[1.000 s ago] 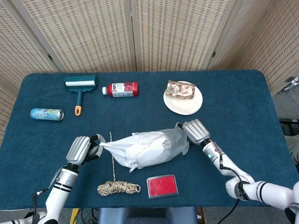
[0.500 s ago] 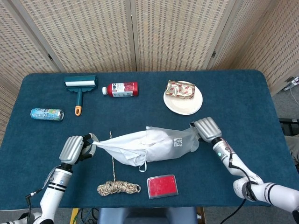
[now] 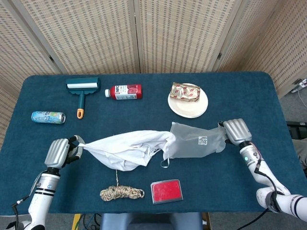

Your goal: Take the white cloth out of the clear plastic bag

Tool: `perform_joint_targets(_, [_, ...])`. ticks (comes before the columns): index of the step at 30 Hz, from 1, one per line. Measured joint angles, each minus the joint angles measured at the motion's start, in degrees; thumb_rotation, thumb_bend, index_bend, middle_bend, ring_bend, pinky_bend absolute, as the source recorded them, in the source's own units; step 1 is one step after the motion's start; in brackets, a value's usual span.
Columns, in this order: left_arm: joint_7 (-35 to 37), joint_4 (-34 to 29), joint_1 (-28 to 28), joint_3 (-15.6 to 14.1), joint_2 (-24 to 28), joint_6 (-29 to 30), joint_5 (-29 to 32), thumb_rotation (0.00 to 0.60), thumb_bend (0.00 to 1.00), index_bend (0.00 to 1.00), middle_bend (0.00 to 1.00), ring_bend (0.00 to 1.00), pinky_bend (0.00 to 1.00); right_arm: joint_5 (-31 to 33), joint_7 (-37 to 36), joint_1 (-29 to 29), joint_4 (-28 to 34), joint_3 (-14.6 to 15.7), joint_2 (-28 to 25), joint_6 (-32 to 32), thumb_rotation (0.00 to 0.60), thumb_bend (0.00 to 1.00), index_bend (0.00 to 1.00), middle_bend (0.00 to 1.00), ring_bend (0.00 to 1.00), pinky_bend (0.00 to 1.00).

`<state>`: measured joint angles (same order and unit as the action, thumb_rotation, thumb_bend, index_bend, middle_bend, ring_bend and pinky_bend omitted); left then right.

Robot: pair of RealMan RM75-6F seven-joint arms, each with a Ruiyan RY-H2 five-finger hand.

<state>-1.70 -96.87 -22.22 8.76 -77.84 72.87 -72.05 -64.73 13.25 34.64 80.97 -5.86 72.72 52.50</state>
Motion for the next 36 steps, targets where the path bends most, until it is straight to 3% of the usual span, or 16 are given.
perform_joint_targets(17, [0.5,1.1,1.4,2.0,2.0,1.8,1.3,0.600,0.78,0.72,1.00,0.88,0.93,3.5,4.1,-3.6,1.3,-1.2,-3.1,5.8,0.600,0.75,0.73,1.00,1.00,1.00])
perform_joint_targets(19, [0.5,1.0,1.5,1.9,2.0,1.8,1.1,0.600,0.78,0.72,1.00,0.88,0.93,3.3,4.1,-3.7,1.4,-1.3,-3.1,6.0,0.600,0.60,0.60,0.97,0.97,0.99])
perform_joint_targets(20, [0.5,0.9,1.5,1.9,1.9,1.8,1.0,0.600,0.78,0.70,1.00,0.88,0.93,3.0,4.1,-3.8,1.3,-1.2,-3.0,6.1,0.600,0.47,0.51,0.95,0.95,0.98])
perform_joint_targets(21, [0.6,0.9,1.5,1.9,1.8,1.9,0.8,0.600,0.78,0.66,1.00,0.88,0.93,2.7,4.0,-3.8,1.3,-1.2,-2.9,6.2,0.600,0.29,0.39,0.92,0.92,0.96])
perform_joint_targets(22, [0.6,0.8,1.5,1.9,1.8,2.0,0.5,0.600,0.75,0.59,1.00,0.87,0.93,2.3,4.0,-3.9,1.3,-1.2,-2.9,6.3,0.600,0.10,0.24,0.88,0.88,0.93])
perform_joint_targets(24, [0.7,0.8,1.4,1.7,1.7,2.0,-0.2,0.600,0.60,0.41,1.00,0.86,0.93,1.9,3.6,-3.9,1.5,-1.2,-2.8,6.4,0.600,0.00,0.06,0.82,0.83,0.88])
perform_joint_targets(25, [0.6,0.8,1.4,1.7,1.7,2.0,-0.6,0.600,0.46,0.32,1.00,0.85,0.93,1.7,3.2,-4.0,1.7,-1.3,-2.9,6.4,0.600,0.00,0.02,0.78,0.80,0.85])
perform_joint_targets(26, [0.6,0.8,1.4,1.6,1.8,2.2,-0.9,0.600,0.33,0.26,1.00,0.84,0.93,1.4,2.9,-4.0,1.9,-1.4,-3.0,6.5,0.600,0.00,0.00,0.75,0.77,0.83])
perform_joint_targets(29, [0.9,0.8,1.5,1.7,2.1,2.7,-1.6,0.600,0.12,0.15,1.00,0.81,0.92,0.0,1.6,-4.3,2.7,-1.7,-3.5,7.5,0.600,0.00,0.00,0.62,0.65,0.76])
perform_joint_targets(34, [0.5,0.2,1.8,1.8,3.5,3.2,-2.1,0.600,0.03,0.11,0.98,0.78,0.90,-2.7,0.0,-5.0,5.4,-2.2,-5.5,9.7,0.600,0.00,0.00,0.23,0.26,0.56])
perform_joint_targets(36, [0.2,0.1,1.9,1.8,4.0,3.1,-2.1,0.600,0.02,0.10,0.96,0.75,0.88,-3.6,-0.6,-5.3,6.6,-2.4,-6.4,10.4,0.600,0.00,0.00,0.13,0.17,0.48])
